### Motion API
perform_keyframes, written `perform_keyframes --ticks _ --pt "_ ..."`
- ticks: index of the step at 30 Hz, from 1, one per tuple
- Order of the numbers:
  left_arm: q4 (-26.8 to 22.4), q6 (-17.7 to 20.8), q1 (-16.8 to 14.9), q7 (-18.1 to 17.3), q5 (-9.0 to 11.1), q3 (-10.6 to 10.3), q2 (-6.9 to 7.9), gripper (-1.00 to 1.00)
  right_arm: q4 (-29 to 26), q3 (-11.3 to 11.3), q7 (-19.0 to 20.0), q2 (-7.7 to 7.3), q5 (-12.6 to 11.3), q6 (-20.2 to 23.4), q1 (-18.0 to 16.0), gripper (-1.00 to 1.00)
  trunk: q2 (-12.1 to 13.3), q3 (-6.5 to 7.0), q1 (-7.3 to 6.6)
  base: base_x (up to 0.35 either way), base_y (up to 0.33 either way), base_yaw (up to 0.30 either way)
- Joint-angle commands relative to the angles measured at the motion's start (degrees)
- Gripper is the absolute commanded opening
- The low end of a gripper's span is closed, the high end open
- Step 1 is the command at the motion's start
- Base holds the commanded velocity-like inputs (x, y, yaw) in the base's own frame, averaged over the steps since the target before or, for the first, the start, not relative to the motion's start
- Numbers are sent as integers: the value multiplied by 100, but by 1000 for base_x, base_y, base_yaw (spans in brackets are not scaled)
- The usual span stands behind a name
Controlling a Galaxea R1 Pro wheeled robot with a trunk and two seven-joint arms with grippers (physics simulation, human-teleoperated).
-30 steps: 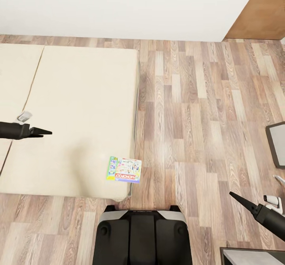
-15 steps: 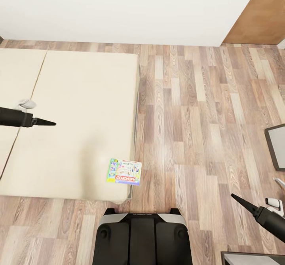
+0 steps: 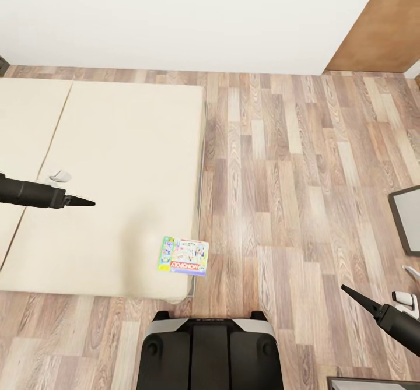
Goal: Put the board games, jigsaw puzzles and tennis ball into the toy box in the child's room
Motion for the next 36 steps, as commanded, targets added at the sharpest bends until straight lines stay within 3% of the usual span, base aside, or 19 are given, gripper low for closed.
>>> perform_keyframes --ticks 1,7,12,14,22,25,36 --pt "37 49 95 -48 -54 -3 -1 100 0 -3 4 -1 -20 35 -2 100 -9 3 4 0 0 0" --pt "394 25 294 -24 -43 9 -3 100 3 -3 -3 -1 -26 31 -2 100 -9 61 4 0 0 0" --pt "1014 -20 338 19 -45 109 -5 100 4 1 -22 5 -17 25 -2 100 -9 108 4 0 0 0" --pt "1284 -154 345 76 -46 221 -5 100 4 -1 -35 6 -13 24 -2 100 -9 128 4 0 0 0" --pt "2211 -950 354 409 -53 1029 0 100 4 -3 -46 2 41 22 -2 100 -9 204 4 0 0 0" --pt "2499 -1189 357 463 -56 1163 16 100 4 -3 -48 5 48 16 -2 100 -9 233 4 0 0 0" --pt "3767 -2102 367 424 -43 1339 77 100 4 -2 -49 14 59 14 -2 100 -9 338 4 0 0 0"
